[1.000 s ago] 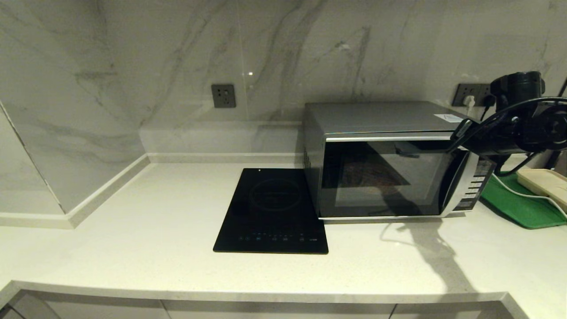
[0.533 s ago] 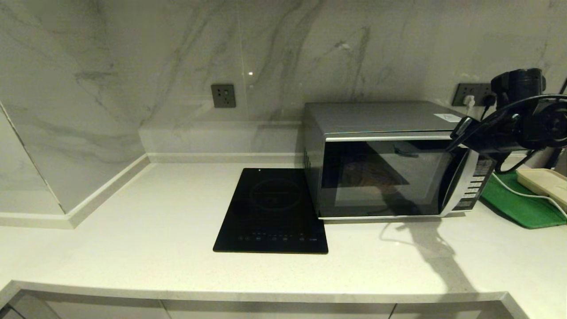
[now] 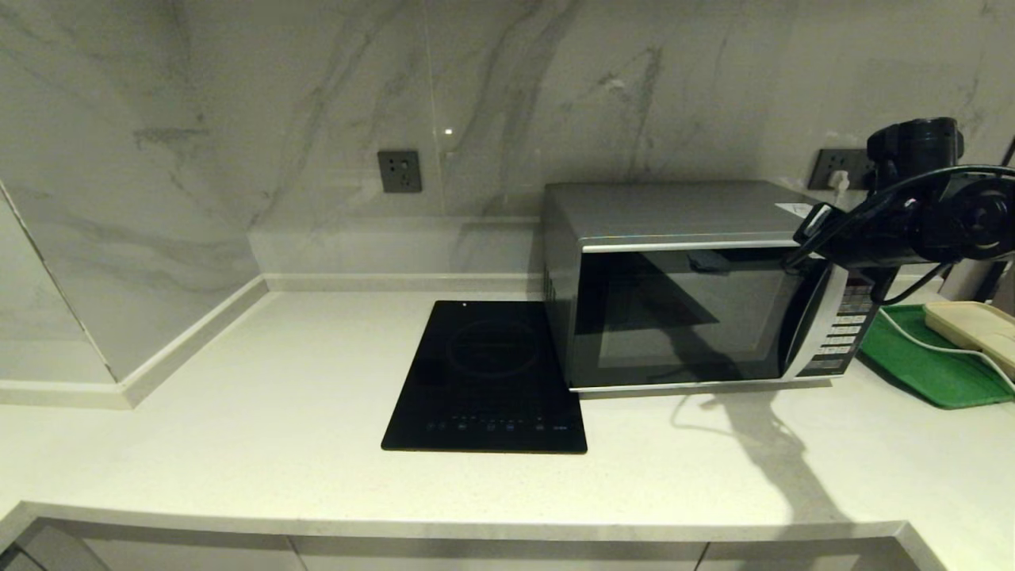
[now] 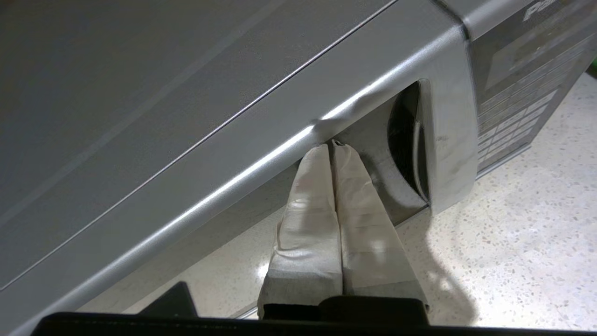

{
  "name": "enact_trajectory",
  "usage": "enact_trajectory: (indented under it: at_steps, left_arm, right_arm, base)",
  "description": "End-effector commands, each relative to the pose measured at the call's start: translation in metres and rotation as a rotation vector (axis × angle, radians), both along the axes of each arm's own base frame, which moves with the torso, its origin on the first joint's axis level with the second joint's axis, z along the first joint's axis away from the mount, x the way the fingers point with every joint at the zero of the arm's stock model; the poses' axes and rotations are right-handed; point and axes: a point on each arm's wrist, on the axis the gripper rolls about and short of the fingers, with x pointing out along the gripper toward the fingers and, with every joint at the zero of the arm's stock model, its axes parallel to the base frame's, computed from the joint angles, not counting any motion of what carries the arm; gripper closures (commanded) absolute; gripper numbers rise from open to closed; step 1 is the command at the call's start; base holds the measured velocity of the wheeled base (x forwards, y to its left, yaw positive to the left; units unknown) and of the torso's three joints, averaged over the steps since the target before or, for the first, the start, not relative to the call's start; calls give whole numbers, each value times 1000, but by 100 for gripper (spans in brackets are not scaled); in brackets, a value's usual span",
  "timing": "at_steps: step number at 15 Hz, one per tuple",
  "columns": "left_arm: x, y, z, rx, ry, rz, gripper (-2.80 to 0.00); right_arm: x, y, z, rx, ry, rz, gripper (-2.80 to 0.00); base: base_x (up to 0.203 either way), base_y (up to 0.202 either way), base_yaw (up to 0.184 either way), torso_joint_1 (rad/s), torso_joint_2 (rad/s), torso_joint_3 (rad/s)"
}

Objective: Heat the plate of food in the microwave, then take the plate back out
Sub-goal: Close the microwave oven, then open the microwave oven

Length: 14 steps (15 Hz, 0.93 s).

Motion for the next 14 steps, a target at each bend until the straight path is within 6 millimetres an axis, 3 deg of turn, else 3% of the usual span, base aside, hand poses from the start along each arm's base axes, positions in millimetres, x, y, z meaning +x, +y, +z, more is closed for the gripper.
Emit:
enact_trajectory:
  at_steps: [1,5,10,12,14]
  left_arm:
    - [0,0,0,-1,0,1,0]
    - [0,0,0,-1,0,1,0]
    - [0,0,0,-1,-2,0,0]
    - [0,0,0,-1,-1,1,0]
    - [0,0,0,-1,0,1,0]
  right_arm:
    - [-5,2,4,2,-4,6,0]
    - [-50,10,25,9,-9,48,0]
    - [-132,10,51,15,-16,87,0]
    - [-158,-2,54,11,-4,49,0]
    - [-164,-31,43,44,40,-32,0]
  base:
    - [0,0,0,0,0,0]
    - [0,0,0,0,0,0]
    - [0,0,0,0,0,0]
    - [0,0,0,0,0,0]
    - [0,0,0,0,0,0]
